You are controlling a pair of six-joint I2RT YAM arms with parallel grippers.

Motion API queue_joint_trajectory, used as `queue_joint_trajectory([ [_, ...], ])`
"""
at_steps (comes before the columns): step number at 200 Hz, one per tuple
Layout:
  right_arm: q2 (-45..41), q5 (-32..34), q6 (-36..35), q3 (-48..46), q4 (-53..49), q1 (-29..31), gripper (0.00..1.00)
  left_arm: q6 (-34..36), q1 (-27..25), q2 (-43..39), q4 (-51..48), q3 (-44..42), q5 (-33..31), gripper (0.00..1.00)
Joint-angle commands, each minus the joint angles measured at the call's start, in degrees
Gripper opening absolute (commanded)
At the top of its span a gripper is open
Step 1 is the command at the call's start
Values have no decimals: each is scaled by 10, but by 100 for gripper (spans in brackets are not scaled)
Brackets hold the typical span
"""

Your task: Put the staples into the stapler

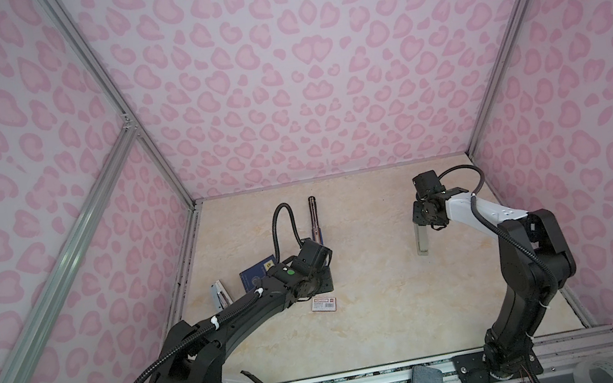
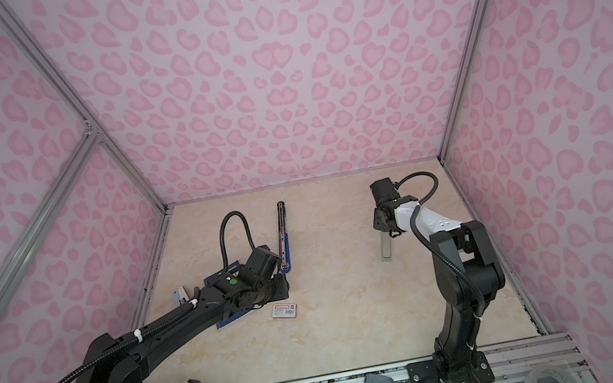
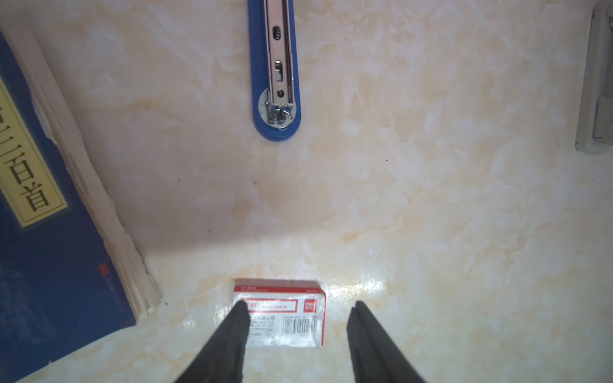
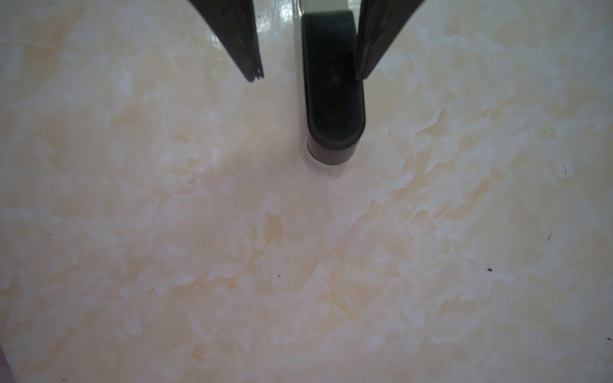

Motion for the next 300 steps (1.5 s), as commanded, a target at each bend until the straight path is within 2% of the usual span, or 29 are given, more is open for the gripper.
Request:
queue_joint_trajectory([
  [1, 23, 10, -7, 10, -21, -1, 48, -10, -1, 1, 15, -3, 4, 53],
  [58, 39, 7, -15, 19, -20, 9, 46, -15, -2, 9, 23, -4, 9, 52],
  [81, 41, 12, -18, 22, -22, 12, 37, -16, -3, 11, 24, -3, 10, 52],
  [112, 40, 21, -29, 24, -25, 24, 28, -19, -3, 8, 27, -8, 7, 51],
  [146, 38, 6, -36, 23, -28, 40, 15, -18, -3, 0, 35, -12, 7, 51],
  [192, -12, 12, -84, -11, -9, 133, 13, -11, -3, -7, 36, -6, 2, 51],
  [223, -48, -10, -126, -45, 13, 199, 12, -9, 0, -4, 36, -1, 2, 51],
  [265, -87, -31, -165, -82, 31, 270, 11, -2, 8, -4, 55, -7, 29, 49],
  [300, -110, -48, -195, -128, 68, 309, 10, -14, 29, -13, 98, -33, 76, 49],
])
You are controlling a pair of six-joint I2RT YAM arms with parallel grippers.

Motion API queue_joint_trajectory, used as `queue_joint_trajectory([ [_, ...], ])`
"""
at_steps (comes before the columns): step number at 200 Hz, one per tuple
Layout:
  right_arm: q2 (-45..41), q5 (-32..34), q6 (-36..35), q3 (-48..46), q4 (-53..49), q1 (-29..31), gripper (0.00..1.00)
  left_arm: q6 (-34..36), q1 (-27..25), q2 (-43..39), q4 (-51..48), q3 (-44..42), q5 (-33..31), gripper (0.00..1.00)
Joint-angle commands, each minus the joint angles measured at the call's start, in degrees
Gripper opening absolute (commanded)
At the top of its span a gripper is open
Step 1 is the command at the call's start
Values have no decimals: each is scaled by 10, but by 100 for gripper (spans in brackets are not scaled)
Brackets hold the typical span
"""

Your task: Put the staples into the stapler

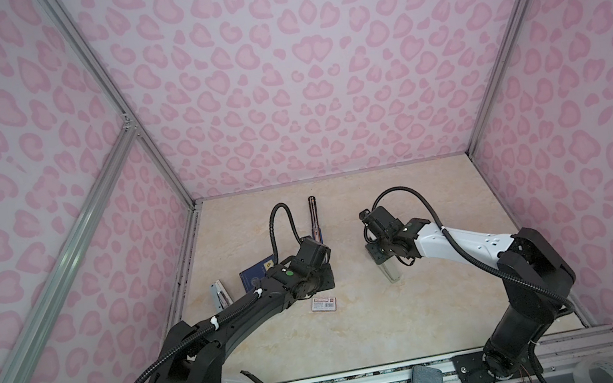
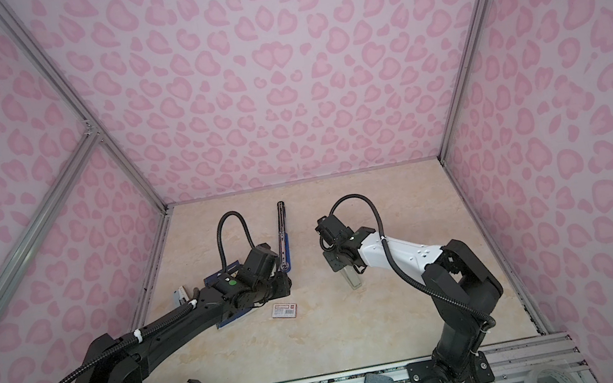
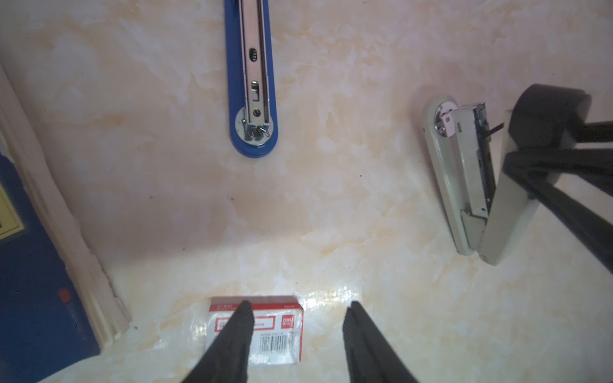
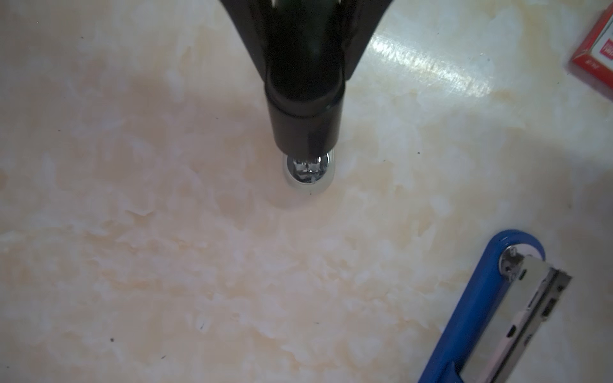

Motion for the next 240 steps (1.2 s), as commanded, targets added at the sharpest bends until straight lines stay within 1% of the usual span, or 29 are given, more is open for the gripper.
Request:
queue_joint_trajectory([
  [1, -10, -11, -34, -24, 41, 20, 9, -9, 13, -8, 44, -14, 38, 49],
  [27, -38, -35, -41, -66, 80, 32, 7, -12, 24, -13, 81, -30, 80, 49],
  [36, -49, -47, -43, -78, 94, 34, 5, -11, 27, -16, 99, -37, 93, 49],
  [69, -90, -71, -52, -105, 120, 40, 0, -19, 37, -11, 154, -55, 138, 48],
  [81, -104, -77, -54, -115, 129, 42, 0, -25, 41, -8, 182, -65, 157, 48],
  [92, -118, -84, -55, -129, 143, 45, 0, -36, 46, -8, 220, -79, 187, 48],
  [106, -140, -105, -64, -154, 171, 47, 0, -45, 49, -9, 257, -90, 208, 47],
  [136, -168, -128, -65, -184, 201, 48, 0, -46, 50, -5, 288, -97, 224, 47],
  [179, -169, -136, -66, -191, 213, 57, 0, -55, 49, 41, 320, -91, 248, 40],
  [197, -171, -138, -66, -193, 218, 62, 0, -59, 49, 48, 349, -93, 256, 40],
  [213, -172, -138, -65, -194, 222, 65, 0, -58, 49, 52, 355, -89, 261, 40],
  [229, -173, -137, -64, -194, 224, 67, 0, -56, 49, 60, 344, -83, 255, 37],
  [240, -173, -137, -64, -197, 229, 67, 0, -57, 49, 64, 346, -83, 255, 37],
])
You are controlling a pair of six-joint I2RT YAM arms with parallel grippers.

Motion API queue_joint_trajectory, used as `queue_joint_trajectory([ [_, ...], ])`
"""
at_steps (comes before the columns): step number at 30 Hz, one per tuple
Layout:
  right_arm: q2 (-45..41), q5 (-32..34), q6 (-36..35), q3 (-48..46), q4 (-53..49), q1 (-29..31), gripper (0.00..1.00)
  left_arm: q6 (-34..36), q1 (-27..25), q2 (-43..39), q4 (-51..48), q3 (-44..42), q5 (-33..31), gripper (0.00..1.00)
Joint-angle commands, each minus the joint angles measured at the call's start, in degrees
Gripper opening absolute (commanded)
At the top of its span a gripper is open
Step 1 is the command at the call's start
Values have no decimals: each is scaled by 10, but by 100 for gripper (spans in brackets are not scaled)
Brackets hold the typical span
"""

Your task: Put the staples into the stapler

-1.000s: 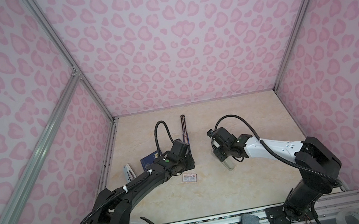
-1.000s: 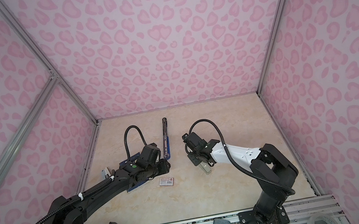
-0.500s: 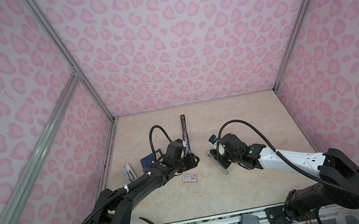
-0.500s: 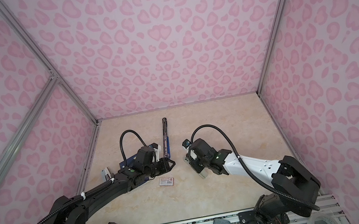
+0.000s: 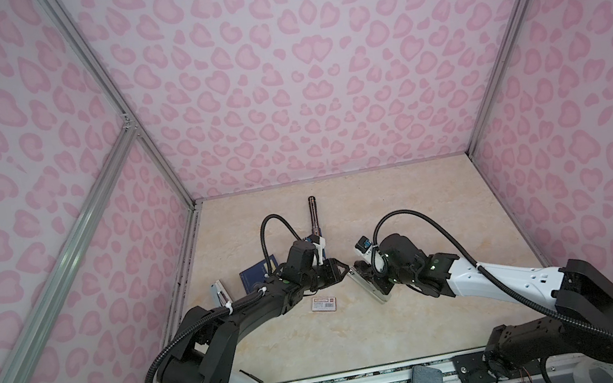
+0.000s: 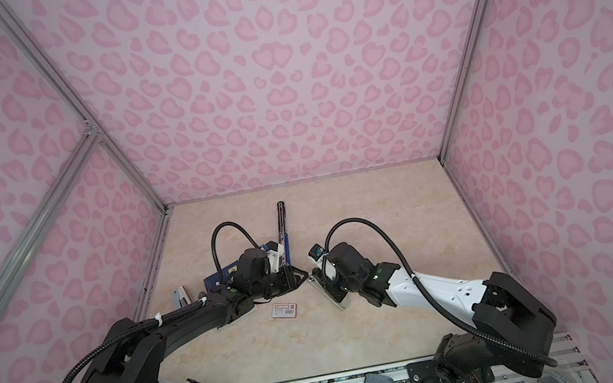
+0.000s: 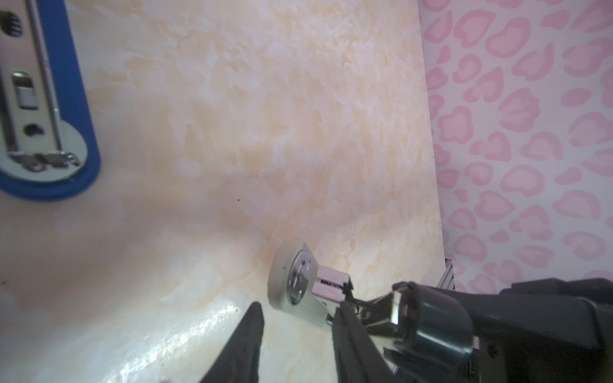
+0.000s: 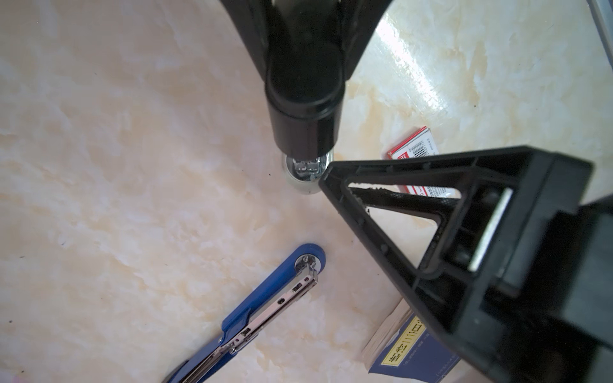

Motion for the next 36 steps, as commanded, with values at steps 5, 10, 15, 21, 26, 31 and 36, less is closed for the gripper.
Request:
queue_joint_trajectory([
  [5, -5, -4, 3, -6, 46, 2, 0, -6, 0, 16, 21, 4, -5, 33],
  [10, -10, -3, 4, -12, 48, 4, 0, -6, 0, 14, 27, 0, -16, 32],
  [15, -16, -4, 9, -18, 56, 4, 0, -10, 0, 29, 40, 3, -8, 30],
  [21, -21, -6, 10, -26, 68, 5, 0, -19, 0, 41, 79, 3, 24, 30],
  [26, -25, -4, 13, -33, 84, 6, 0, -26, -2, 50, 115, -3, 51, 24],
  [31, -32, 1, 11, -39, 93, 6, 0, -33, -2, 57, 141, -11, 68, 14],
  [36, -40, 16, 10, -41, 86, 7, 0, -30, -1, 53, 134, -12, 58, 4],
])
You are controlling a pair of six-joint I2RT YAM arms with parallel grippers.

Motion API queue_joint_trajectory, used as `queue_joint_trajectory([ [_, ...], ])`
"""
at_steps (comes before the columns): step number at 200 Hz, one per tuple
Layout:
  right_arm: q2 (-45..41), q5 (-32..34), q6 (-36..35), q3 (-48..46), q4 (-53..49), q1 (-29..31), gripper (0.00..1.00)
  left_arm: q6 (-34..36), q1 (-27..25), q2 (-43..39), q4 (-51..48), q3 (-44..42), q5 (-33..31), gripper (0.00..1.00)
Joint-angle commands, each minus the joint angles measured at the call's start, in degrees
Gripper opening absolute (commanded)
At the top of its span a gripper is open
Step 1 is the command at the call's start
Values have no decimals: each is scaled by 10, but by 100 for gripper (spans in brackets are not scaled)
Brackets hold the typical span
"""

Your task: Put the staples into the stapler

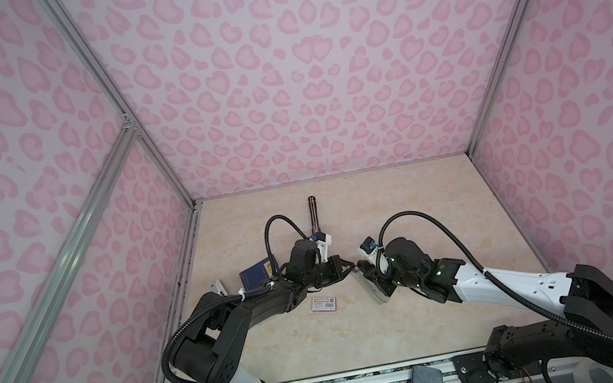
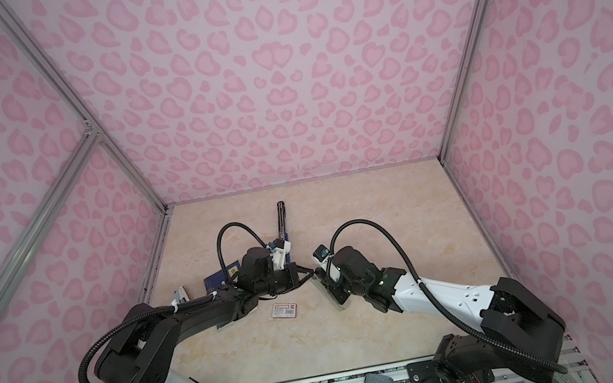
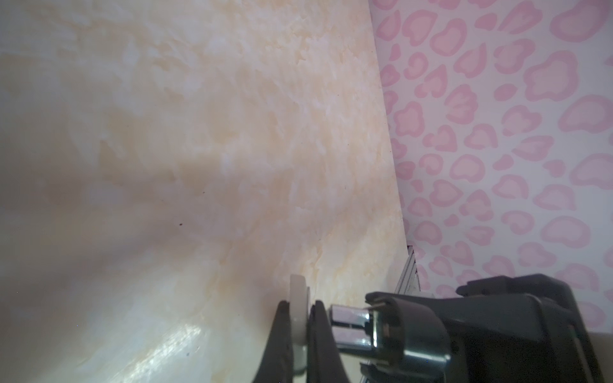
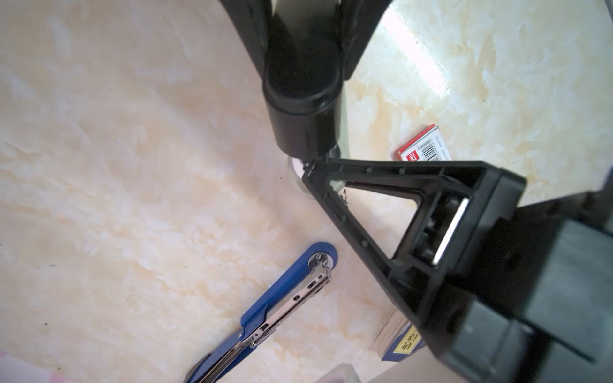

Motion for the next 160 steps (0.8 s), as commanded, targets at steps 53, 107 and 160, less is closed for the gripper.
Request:
queue_joint_trajectory([
  [53, -81, 53, 12, -57, 87, 2, 0, -7, 12, 3, -21, -5, -50, 4],
  [107, -166, 98, 27, -119, 85, 0, 0, -12, 44, -1, -22, -13, -66, 4],
  [160, -245, 108, 68, -199, 96, 0, 0, 2, 93, -7, -25, -15, -65, 4],
])
